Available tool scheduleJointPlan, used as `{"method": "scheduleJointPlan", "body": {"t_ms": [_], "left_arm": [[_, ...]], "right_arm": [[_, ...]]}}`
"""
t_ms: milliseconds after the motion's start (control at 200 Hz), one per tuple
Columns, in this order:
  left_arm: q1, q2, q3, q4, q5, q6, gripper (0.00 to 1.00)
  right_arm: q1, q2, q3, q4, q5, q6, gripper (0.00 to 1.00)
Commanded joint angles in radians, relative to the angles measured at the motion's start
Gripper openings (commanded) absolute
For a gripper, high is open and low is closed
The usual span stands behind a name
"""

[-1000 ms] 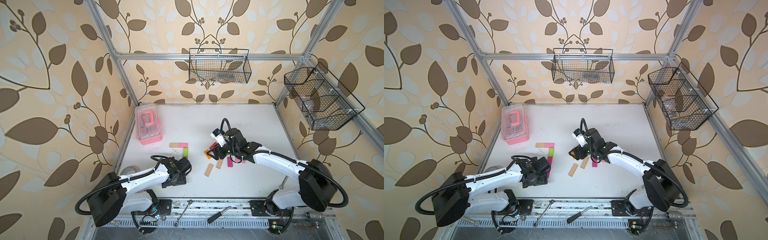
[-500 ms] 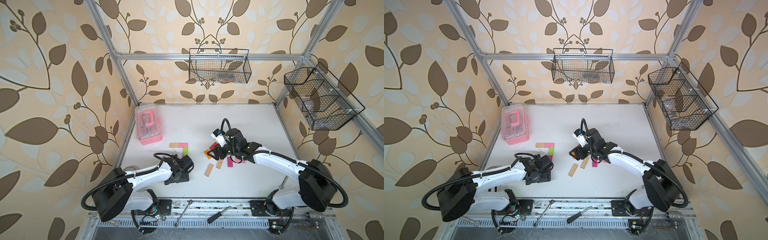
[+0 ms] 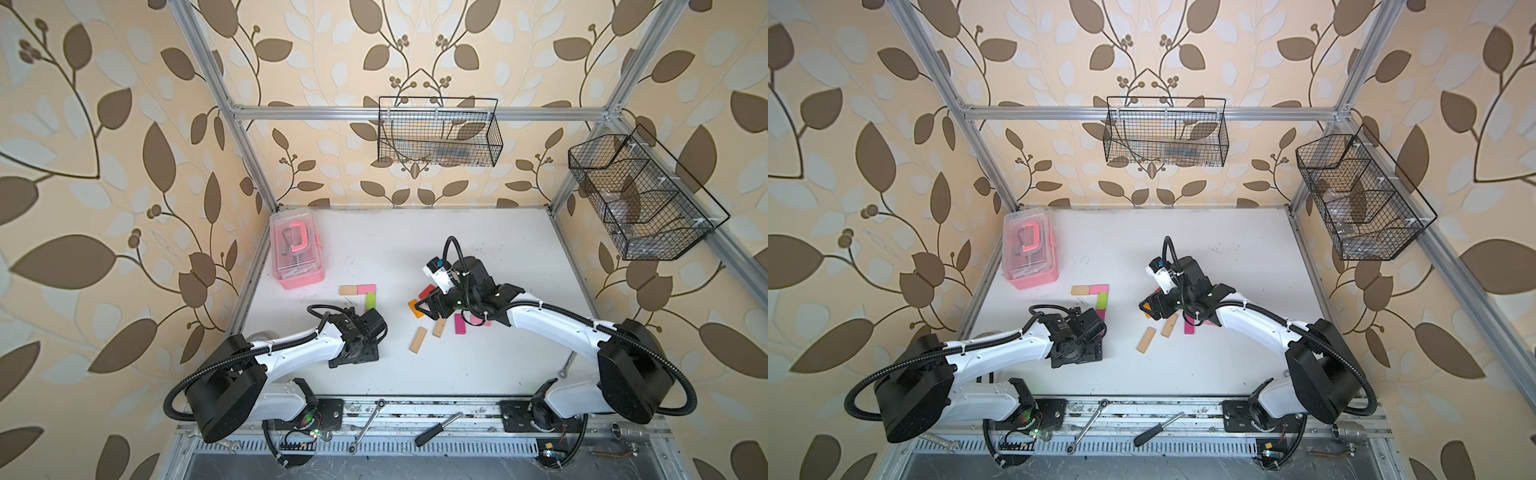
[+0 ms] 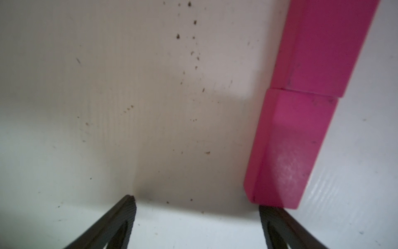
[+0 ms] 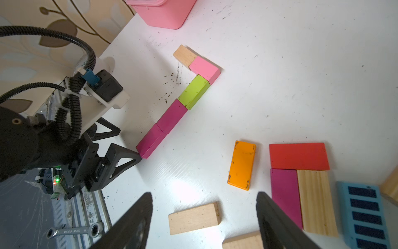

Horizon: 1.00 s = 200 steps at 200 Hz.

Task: Assemble the number 7 with building blocks
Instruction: Adjust the building block at the center of the board.

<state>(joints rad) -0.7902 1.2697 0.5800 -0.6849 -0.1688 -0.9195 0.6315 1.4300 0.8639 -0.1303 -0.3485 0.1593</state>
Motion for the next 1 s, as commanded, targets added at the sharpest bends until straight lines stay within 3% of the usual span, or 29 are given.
{"method": "scheduleJointPlan", "body": {"t_ms": [0,340,495,670,995], "left_arm": [[0.009,-0.015,-0.005,-0.047,-0.019,0.036,0.99],[0.009,-0.228,0.176,-0.218,-0.050,0.098,0.99],[0.011,-0.208,0.321,-0.217,-0.079,0.224,0.99],[0.030,-0.177,0.462,-0.197,-0.153,0.353,0.99],[0.191,-0.291,0.394,-0.092,-0.005,0.478,0.99]], "right_arm": [[-0.001,-0.016,-0.015,0.002,-0.020,-0.023,0.76],[-0.004,-0.018,-0.005,-0.005,0.001,-0.014,0.77],[-0.004,0.001,0.014,-0.046,0.050,0.017,0.77],[0.012,0.126,0.110,-0.184,0.077,0.008,0.75],[0.089,0.358,0.265,-0.314,0.188,0.016,0.74]]}}
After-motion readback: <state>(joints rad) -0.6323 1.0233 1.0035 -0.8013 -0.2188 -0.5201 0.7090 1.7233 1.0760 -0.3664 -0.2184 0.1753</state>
